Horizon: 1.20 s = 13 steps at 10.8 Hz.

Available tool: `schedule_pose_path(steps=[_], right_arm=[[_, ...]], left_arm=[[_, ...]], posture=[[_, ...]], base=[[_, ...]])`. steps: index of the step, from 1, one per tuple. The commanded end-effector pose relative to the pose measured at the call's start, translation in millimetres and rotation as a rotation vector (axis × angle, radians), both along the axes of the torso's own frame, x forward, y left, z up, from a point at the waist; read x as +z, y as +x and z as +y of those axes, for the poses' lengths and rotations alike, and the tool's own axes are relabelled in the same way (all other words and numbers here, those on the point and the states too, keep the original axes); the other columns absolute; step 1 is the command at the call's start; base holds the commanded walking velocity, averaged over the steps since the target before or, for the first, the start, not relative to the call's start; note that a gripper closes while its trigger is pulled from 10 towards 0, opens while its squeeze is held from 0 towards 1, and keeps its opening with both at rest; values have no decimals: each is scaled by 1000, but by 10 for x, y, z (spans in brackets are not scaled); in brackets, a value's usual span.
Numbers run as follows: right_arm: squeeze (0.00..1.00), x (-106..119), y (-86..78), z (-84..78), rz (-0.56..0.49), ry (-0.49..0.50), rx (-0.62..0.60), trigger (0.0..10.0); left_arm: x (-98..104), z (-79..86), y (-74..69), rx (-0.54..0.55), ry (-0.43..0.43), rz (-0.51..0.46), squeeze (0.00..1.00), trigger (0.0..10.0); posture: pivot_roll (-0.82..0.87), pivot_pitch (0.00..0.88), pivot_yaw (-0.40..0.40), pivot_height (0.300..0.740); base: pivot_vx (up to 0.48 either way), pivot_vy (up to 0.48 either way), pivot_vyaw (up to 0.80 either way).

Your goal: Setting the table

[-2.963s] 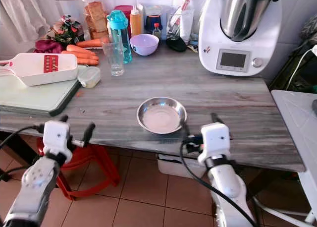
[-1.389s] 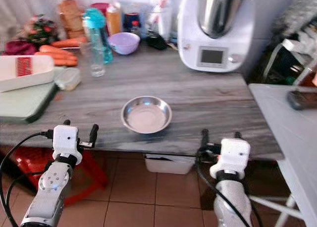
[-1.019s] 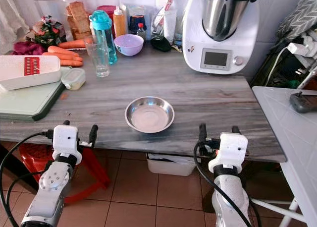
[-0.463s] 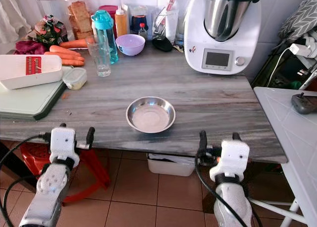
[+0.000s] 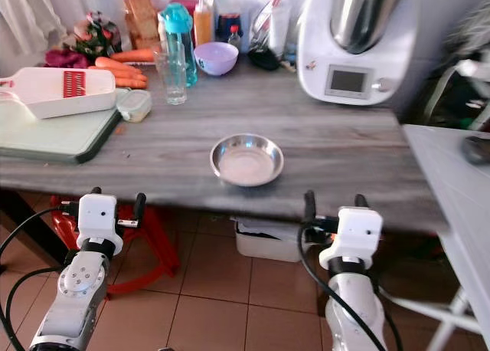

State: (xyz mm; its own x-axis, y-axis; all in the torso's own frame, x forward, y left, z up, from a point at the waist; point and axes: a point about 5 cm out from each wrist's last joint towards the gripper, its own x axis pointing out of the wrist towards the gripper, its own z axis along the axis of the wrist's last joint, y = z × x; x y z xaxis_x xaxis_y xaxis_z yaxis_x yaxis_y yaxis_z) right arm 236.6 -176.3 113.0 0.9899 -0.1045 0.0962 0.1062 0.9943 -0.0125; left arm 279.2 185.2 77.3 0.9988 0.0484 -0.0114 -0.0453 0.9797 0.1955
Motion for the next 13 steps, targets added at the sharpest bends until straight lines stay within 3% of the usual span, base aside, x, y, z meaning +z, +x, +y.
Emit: schedule_pose_path(steps=[1,10,13], right_arm=[[0,-4,25,-32,3,-8,-4,10000],[0,-2,93,-41,-2,3,-21,10000],[0,-4,108,-36,-1,2,-21,10000]], left_arm=[[9,-8,-3,6,4,-1,0,10000],[21,-61,34,-16,1,0,0,10000],[55,-196,44,-129,-38,-15,0,10000]], posture=[[1,6,-12,740],[-6,10,-3,740],[-8,9,-2,740]], base=[[-304,0,0],[-302,0,0],[0,0,0]])
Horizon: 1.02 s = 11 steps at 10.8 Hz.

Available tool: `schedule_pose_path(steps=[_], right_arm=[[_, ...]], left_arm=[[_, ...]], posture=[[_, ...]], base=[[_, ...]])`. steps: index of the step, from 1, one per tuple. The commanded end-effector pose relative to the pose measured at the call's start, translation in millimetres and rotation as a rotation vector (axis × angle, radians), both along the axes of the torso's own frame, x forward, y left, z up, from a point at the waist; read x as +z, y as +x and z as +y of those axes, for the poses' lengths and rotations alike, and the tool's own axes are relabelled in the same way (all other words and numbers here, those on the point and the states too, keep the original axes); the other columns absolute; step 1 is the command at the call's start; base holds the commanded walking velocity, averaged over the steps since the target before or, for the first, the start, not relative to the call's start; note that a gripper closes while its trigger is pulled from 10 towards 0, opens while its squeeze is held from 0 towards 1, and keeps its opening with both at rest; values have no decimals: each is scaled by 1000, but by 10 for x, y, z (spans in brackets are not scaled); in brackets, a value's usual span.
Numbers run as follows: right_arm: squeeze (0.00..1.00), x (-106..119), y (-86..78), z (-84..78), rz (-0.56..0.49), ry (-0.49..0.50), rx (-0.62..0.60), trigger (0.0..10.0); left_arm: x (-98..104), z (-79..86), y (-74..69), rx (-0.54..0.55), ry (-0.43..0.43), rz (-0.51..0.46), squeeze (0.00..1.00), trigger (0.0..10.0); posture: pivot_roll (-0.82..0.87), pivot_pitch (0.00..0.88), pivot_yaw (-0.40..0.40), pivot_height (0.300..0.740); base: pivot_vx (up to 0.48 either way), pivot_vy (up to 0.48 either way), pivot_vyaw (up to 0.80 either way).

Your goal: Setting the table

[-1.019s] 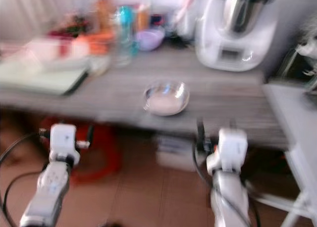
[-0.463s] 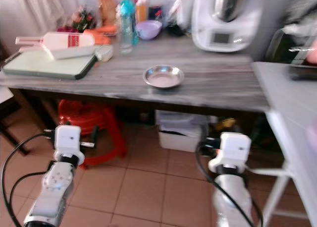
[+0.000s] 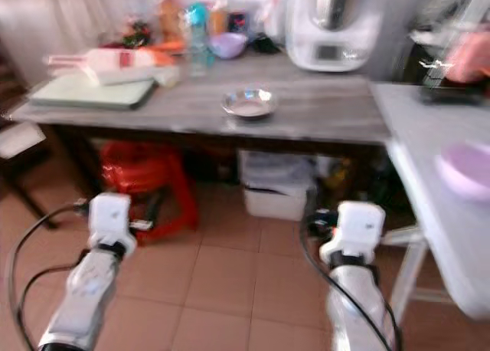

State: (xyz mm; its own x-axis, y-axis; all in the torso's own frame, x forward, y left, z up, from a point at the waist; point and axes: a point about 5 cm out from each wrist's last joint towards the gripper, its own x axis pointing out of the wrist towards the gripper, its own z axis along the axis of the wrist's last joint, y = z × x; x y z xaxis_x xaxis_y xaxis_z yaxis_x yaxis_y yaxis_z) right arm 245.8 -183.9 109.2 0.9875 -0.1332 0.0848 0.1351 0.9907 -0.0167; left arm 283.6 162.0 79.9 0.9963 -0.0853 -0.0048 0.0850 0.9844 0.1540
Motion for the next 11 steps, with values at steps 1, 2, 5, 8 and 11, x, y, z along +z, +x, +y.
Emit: schedule_pose_path(steps=[1,2,5,8,11], right_arm=[[0,35,16,41,-13,4,7,10000],[0,37,17,39,-14,4,5,10000],[0,44,37,40,-15,3,8,10000],[0,51,52,42,-16,-2,12,10000],[0,57,70,24,-13,-18,12,10000]], left_arm=[[32,24,3,-9,11,-11,0,10000],[29,12,5,-21,5,-8,0,10000],[23,0,0,-36,-15,-2,0,10000],[17,-6,-2,-42,-25,3,0,10000],[3,-4,7,-32,-31,7,0,10000]], posture=[[-14,11,1,740],[-14,11,1,740],[-16,14,-1,740],[-17,16,-3,740],[-19,13,-8,740]], base=[[0,0,0],[0,0,0],[0,-303,0],[0,-322,0],[0,-315,0]])
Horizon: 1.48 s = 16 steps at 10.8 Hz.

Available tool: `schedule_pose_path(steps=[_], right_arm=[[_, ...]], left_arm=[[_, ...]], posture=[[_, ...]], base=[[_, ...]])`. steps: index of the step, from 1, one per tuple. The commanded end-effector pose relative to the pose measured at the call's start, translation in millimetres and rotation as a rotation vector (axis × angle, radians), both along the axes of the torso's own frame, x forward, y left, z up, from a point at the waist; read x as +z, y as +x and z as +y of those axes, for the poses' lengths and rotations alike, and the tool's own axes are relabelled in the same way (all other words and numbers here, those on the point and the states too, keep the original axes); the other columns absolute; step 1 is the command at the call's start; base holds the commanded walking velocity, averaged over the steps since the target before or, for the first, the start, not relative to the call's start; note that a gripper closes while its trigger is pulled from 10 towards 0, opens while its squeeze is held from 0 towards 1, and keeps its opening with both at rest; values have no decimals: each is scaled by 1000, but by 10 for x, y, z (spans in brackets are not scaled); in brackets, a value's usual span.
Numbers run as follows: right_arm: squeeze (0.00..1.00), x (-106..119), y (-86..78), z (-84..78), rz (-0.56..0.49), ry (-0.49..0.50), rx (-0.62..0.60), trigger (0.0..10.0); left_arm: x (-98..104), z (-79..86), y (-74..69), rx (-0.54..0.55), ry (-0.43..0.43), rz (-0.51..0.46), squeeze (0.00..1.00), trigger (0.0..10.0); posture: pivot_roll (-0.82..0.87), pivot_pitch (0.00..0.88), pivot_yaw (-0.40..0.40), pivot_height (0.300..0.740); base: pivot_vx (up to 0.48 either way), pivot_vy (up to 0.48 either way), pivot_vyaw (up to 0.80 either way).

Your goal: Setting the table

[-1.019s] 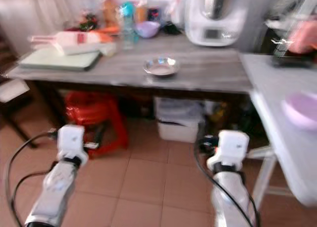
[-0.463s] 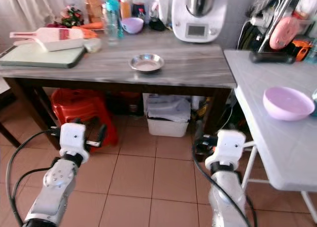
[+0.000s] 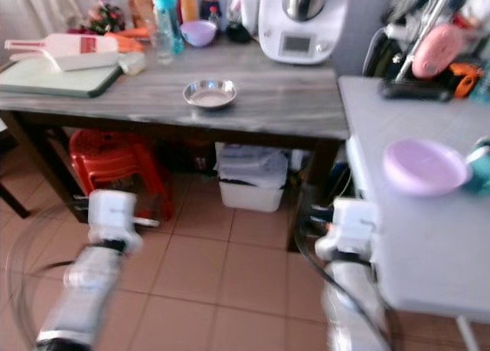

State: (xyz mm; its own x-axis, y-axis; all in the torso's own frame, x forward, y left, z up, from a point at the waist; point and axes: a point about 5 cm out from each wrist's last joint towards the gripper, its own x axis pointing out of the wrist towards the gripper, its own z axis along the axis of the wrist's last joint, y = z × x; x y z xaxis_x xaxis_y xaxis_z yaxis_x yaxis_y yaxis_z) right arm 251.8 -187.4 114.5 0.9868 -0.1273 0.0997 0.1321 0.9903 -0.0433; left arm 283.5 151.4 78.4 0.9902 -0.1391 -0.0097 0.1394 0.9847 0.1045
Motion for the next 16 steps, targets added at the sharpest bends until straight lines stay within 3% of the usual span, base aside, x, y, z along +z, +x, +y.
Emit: schedule_pose_path(steps=[1,13,14,16], right_arm=[[0,8,17,56,-3,12,10,10000],[0,28,41,45,-10,7,0,10000],[0,30,49,46,-11,5,1,10000],[0,34,58,52,-13,4,0,10000]], left_arm=[[18,102,8,23,19,-4,0,10000],[32,59,37,1,8,-6,0,10000],[45,37,30,-21,-49,-7,0,10000],[73,-17,13,-96,-77,-19,0,10000]], posture=[[-17,13,-8,740],[-28,16,-5,740],[-27,15,-6,740],[-26,15,-4,740]], base=[[0,-307,0],[0,-314,0],[0,0,0],[0,0,0]])
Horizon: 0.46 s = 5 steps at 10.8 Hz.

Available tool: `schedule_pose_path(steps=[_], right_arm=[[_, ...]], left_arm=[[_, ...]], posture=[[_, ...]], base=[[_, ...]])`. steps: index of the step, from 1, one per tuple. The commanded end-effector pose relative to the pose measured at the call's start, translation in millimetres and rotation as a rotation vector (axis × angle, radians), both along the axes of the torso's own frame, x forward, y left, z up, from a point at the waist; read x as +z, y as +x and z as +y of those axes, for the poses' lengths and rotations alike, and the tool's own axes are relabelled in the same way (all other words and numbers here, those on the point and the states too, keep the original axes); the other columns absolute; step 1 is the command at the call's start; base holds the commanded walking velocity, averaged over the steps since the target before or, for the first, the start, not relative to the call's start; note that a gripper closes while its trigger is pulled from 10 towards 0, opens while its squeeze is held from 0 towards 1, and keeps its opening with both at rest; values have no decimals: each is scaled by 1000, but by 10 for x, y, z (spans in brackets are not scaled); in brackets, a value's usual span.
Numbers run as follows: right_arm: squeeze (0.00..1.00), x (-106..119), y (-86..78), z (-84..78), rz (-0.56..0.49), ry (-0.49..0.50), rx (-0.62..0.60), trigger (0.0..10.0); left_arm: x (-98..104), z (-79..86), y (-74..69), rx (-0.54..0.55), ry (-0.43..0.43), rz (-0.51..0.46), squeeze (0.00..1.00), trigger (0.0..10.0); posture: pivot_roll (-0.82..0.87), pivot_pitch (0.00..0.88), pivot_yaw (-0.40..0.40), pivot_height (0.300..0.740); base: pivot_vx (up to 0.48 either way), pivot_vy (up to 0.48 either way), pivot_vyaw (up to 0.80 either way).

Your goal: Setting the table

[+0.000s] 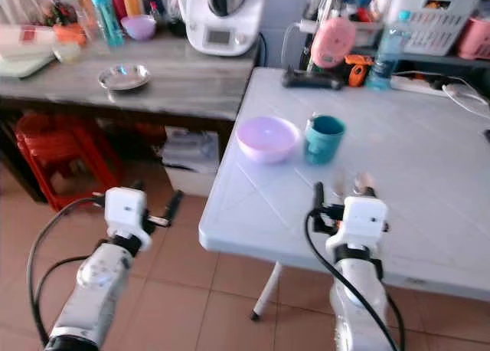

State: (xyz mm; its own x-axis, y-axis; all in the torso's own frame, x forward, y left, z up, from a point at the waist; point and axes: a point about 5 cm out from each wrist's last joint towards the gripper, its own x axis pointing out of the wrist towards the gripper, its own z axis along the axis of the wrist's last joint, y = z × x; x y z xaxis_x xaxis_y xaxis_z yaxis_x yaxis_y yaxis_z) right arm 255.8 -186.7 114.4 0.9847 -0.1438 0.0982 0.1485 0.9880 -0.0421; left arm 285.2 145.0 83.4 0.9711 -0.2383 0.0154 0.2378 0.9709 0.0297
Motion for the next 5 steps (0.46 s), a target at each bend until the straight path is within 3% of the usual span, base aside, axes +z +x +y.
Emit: schedule_pose_path(steps=[1,4,5], right_arm=[[0,35,18,48,-15,0,17,10000],[0,40,10,90,-22,-31,42,10000],[0,38,11,90,-22,-28,41,10000]], left_arm=[[31,30,-8,-18,-13,-11,0,10000],[50,8,-18,-66,-32,-18,0,10000],[54,8,-21,-75,-31,-21,0,10000]], posture=[[-27,15,-3,740],[-27,14,0,740],[-27,14,0,740]], base=[[0,0,0],[0,0,0],[255,0,0]])
